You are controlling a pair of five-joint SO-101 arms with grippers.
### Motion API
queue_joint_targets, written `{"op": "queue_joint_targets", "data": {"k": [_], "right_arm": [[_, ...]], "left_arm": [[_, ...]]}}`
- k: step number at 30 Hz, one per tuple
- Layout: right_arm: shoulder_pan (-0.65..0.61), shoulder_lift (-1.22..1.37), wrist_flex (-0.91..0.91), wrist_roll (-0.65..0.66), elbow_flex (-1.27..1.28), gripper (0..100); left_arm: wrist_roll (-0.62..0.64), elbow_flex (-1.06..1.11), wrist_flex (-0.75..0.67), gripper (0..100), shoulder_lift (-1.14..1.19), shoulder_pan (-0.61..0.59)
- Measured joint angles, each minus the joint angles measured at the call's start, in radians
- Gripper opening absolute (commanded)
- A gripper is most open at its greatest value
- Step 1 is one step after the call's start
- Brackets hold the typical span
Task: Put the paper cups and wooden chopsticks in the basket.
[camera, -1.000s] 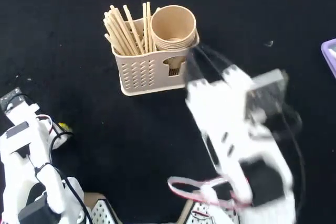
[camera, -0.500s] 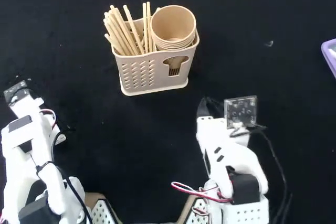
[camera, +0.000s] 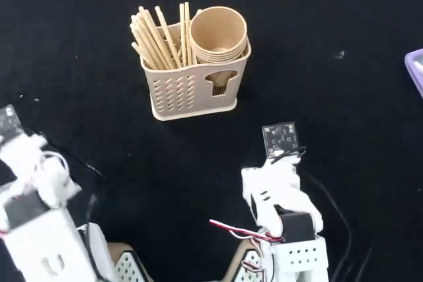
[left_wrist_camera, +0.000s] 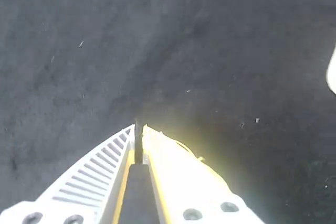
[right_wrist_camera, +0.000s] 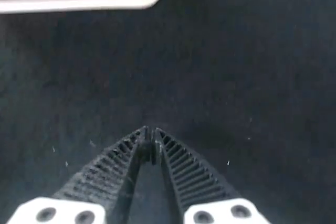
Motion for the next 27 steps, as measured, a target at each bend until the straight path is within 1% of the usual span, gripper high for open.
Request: {"op": "queue_joint_targets", "data": {"k": [4,7,9,15,18,22,23,25,27], "right_arm": [[0.000,0.000,0.118,0.000,0.000,1.2],[0.000,0.000,0.137,0.000,0.000,1.2],[0.000,0.000,0.141,0.000,0.000,1.2],[0.000,0.000,0.141,0.000,0.000,1.2],[0.000,0.000,0.141,0.000,0.000,1.2],[0.000,0.000,0.141,0.000,0.000,1.2],[0.000,0.000,0.141,0.000,0.000,1.2],[0.000,0.000,0.141,0.000,0.000,1.2],[0.000,0.000,0.141,0.000,0.000,1.2]], "left_arm": [[-0.075,0.155,0.006,3,-0.302,0.069],[-0.141,0.267,0.025,3,-0.474,0.086],[-0.167,0.281,0.029,3,-0.476,0.091],[-0.173,0.384,0.018,3,-0.468,0.100],[-0.173,0.480,-0.043,3,-0.499,0.103],[-0.176,0.617,-0.169,3,-0.503,0.103],[-0.180,0.621,-0.184,3,-0.493,0.103],[-0.176,0.624,-0.180,3,-0.500,0.103],[-0.176,0.624,-0.143,3,-0.499,0.103]]}}
